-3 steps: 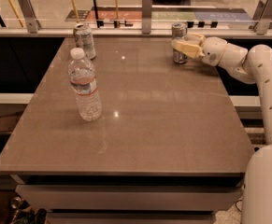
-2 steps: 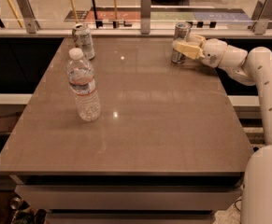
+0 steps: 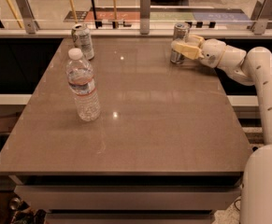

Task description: Place redbull can upright

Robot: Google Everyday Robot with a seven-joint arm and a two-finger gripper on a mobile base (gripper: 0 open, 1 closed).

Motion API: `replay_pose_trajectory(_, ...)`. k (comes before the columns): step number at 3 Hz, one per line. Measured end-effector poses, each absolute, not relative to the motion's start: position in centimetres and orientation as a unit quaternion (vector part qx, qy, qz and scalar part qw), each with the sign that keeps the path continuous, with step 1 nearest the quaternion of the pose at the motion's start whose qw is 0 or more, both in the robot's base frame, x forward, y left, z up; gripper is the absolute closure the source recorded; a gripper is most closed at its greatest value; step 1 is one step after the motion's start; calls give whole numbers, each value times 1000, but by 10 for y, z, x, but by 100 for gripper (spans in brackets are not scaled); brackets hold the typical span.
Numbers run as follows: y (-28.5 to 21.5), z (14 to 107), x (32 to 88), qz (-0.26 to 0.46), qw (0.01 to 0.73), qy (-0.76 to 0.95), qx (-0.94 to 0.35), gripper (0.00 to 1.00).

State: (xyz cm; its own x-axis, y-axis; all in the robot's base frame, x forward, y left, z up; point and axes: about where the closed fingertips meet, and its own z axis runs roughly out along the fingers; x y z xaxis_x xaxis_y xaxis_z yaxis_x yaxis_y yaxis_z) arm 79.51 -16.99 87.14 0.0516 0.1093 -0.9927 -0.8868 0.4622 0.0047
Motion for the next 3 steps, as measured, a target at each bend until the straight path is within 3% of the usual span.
replay_pose_trajectory(2, -161, 872, 797, 394, 637, 566, -346, 13)
replay_pose_trajectory(3, -155, 872, 797, 396, 636, 564, -347, 0)
